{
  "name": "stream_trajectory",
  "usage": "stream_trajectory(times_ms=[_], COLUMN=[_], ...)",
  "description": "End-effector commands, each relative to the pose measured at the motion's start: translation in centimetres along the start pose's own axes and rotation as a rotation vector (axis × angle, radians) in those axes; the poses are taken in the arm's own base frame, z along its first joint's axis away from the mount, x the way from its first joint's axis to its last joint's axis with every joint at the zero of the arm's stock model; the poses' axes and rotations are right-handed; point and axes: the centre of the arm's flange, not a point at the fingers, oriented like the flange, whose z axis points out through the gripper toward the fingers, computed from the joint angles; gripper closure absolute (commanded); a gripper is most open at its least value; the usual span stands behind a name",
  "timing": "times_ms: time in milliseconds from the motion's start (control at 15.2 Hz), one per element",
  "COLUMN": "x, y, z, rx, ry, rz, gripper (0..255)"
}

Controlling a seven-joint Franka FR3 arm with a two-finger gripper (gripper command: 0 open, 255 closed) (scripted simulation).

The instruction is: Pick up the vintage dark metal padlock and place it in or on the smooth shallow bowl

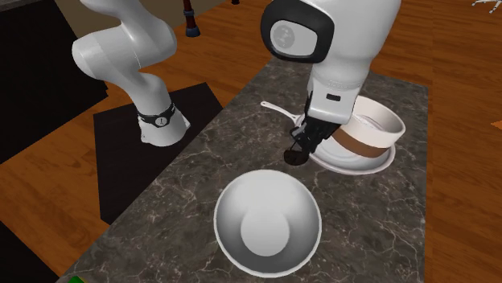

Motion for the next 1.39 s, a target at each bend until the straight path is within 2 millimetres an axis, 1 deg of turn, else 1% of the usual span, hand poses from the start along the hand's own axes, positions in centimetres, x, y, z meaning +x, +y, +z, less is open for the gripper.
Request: stream_trajectory(times_ms=[0, 1320], x=[0.0, -0.2], y=[-0.1, 0.2], z=[-1.4, -11.9], rx=[0.004, 0.004], ry=[0.004, 0.004], rz=[-0.002, -0.002], gripper=[255, 255])
